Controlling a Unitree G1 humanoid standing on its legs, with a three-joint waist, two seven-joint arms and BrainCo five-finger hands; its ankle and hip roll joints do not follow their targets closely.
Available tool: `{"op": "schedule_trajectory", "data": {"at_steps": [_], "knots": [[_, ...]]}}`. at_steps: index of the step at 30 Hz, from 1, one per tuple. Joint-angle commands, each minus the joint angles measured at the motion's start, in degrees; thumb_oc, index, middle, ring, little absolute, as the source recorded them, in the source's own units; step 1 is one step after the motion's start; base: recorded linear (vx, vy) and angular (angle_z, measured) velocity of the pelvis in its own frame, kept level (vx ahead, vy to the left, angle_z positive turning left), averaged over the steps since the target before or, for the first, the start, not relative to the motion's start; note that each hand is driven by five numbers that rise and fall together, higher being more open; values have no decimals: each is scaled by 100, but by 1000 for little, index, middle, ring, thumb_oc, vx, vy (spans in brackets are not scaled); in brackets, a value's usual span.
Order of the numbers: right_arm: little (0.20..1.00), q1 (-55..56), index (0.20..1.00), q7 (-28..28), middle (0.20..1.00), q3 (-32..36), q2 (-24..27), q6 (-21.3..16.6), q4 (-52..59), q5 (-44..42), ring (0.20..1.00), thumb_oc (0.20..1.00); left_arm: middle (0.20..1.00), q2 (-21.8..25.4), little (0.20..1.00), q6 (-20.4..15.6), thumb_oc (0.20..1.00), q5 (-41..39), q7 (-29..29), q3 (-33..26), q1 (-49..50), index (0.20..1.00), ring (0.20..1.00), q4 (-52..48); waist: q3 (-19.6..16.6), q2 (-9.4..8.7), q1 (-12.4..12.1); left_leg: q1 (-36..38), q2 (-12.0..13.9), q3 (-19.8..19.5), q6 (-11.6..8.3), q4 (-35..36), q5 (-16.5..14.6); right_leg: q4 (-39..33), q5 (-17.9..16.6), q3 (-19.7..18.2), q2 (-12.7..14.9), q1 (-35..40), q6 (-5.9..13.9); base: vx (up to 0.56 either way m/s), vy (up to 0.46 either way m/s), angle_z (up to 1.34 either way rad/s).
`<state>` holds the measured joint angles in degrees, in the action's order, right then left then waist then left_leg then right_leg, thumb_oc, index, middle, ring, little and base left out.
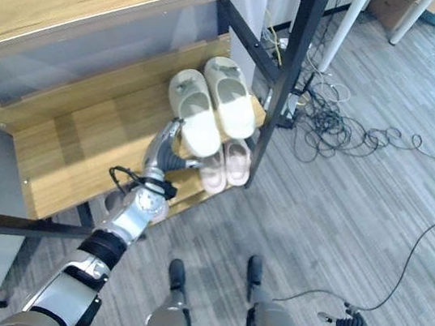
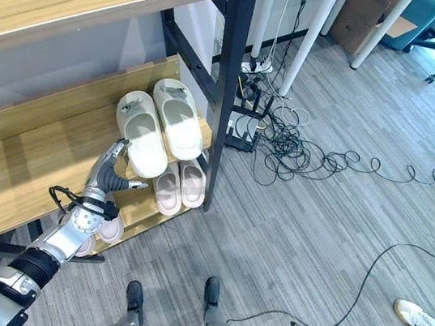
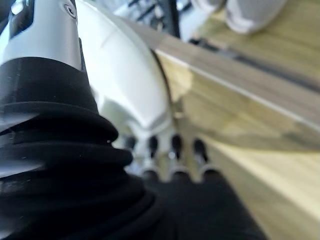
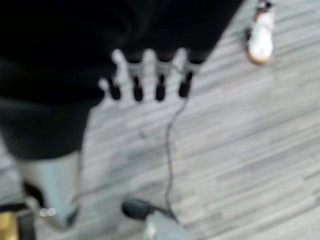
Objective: Arrange the slippers neatly on the shoe rack.
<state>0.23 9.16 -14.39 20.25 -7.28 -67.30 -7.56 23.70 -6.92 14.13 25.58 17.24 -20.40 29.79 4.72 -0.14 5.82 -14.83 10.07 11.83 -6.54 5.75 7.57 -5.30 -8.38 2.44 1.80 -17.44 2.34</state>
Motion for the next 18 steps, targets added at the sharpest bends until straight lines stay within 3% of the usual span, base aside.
{"op": "schedule_trajectory", "data": {"at_steps": [1, 18], "knots": [[1000, -231, 1000, 85, 1000, 202, 206, -46, 0, -13, 1000, 1000, 1000, -104, 1000, -232, 1000, -199, 118, 15, -840, 1000, 1000, 287, 251, 451, 33, -175, 393, -286, -195, -75, 152, 942, 886, 65, 82, -507, 295, 0, 0, 0], [1000, -275, 1000, 95, 1000, 131, 159, -2, -48, -7, 1000, 1000, 1000, -258, 1000, -250, 1000, -429, -33, 219, -958, 1000, 1000, 366, 175, 414, 79, -131, 439, -287, -211, -75, 153, 925, 881, 63, 50, -467, 289, 0, 0, 0]]}}
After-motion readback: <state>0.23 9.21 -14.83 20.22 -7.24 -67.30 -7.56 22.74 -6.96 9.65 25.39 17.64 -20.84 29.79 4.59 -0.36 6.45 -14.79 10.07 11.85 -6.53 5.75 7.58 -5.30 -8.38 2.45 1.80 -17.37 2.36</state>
